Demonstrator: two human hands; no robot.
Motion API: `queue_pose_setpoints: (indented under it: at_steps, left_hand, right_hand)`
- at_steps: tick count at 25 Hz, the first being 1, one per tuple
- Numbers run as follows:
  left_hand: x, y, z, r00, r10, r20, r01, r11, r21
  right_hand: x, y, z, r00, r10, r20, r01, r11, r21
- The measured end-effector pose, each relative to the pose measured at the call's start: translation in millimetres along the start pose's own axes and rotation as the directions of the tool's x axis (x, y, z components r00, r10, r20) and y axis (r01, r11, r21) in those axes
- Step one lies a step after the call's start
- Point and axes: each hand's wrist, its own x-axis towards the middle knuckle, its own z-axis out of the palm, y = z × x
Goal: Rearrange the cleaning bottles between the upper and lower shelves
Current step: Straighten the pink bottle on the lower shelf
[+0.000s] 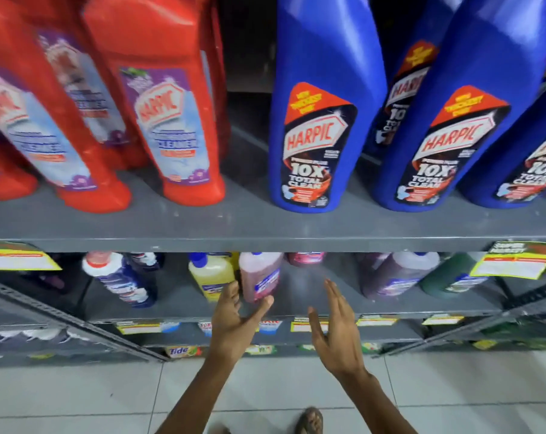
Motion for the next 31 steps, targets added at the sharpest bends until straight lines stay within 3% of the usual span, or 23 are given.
queue_pose_setpoints:
  at_steps: [4,10,14,19,24,31]
  left_hand:
    - [26.1,-21.6,26.6,0.996,-0.021,-0.082,0.021,1.000,-0.002]
    - [39.2,-29.5,33.9,0.984,0.040,-0.173,-0.020,0.993,0.115]
    - [49.8,-34.6,35.3,0.999,-0.007,0.050,0.002,0.995,0.097]
    - [55.2,-33.4,62.8,0.964,-0.070,0.257,0.077,0.997,-0.020]
    - [56.5,-22.1,87.8,0.932,-0.111,0.345,0.149,0.985,-0.087]
    - [55.9,-22.2,93.0,0.926,-0.105,0.364,0.154,0.982,-0.108]
  right_hand:
    - [19.4,59.3,11.5,0.991,0.086,0.101,-0.077,0.993,-0.087]
    - [29.5,116.7,29.6,0.986,0.015,0.168,0.030,0.965,-0.262]
    - [27.3,121.1,30.5,0.984,0.023,0.175,0.032,0.951,-0.307]
    - [26.0,123.0,32.2,0.982,0.023,0.187,0.031,0.958,-0.284]
    - [26.0,121.4,33.2,0.984,0.035,0.177,0.020,0.953,-0.301]
    - [25.7,121.7,33.4,0.983,0.022,0.181,0.041,0.940,-0.339]
